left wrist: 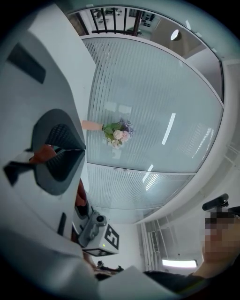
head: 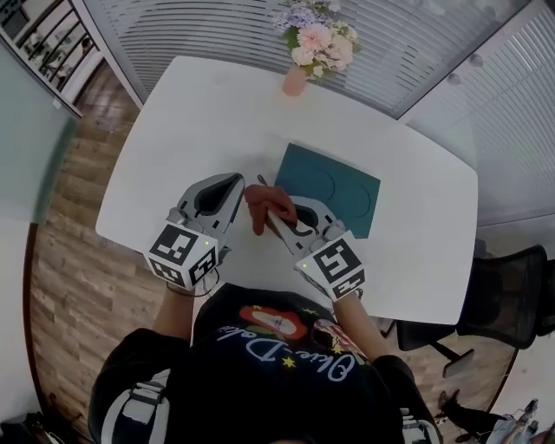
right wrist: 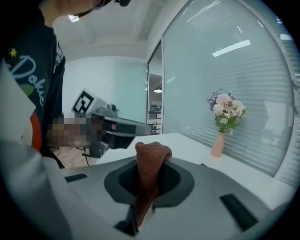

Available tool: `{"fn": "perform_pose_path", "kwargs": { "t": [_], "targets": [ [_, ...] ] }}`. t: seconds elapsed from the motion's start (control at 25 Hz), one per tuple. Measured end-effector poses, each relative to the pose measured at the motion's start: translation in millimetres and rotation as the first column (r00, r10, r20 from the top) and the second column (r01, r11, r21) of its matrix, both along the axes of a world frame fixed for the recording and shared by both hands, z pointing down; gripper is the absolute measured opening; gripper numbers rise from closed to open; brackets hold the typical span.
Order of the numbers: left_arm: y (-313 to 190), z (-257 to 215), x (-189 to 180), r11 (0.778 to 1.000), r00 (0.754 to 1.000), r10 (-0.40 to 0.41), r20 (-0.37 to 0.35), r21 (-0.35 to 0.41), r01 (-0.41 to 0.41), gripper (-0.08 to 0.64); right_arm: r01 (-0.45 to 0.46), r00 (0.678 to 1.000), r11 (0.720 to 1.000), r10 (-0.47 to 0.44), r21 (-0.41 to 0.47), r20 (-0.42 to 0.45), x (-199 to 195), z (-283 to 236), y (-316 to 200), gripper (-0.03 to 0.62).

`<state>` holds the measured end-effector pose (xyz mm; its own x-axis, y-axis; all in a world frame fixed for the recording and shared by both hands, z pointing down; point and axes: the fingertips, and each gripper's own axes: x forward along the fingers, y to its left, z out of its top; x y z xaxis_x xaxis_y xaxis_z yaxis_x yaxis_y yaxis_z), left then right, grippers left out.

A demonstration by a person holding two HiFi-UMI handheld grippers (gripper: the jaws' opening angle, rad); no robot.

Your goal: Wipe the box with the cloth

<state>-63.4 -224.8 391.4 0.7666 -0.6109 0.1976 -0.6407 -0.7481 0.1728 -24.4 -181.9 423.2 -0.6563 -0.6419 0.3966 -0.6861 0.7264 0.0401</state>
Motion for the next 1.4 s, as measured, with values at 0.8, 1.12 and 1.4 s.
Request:
{"fn": "perform_pose_path", "kwargs": {
  "t": [0.8, 1.12, 1.4],
  "targets": [
    [12.1, 6.0, 38.9, 0.992, 0.992, 0.129, -0.003, -0.014, -0.129, 0.003, -0.256, 0.94, 0.967, 0.246, -0.012, -0.236, 85.1, 52.3, 5.3, 0.032],
    [17.6, -2.0, 61.0, 0.992, 0.992, 0.13, 0.009, -0.009, -0.13, 0.003, -0.328, 0.925, 0.944, 0.312, -0.041, -0.219, 135.0, 55.4, 22.0, 0.032],
    [31.8, -10.4, 88.5, 0.991, 0.991, 0.136, 0.008, -0.004, -0.136, 0.003, -0.384, 0.903, 0.921, 0.362, -0.059, -0.231, 184.3, 55.7, 37.9, 0.032]
  ]
}}
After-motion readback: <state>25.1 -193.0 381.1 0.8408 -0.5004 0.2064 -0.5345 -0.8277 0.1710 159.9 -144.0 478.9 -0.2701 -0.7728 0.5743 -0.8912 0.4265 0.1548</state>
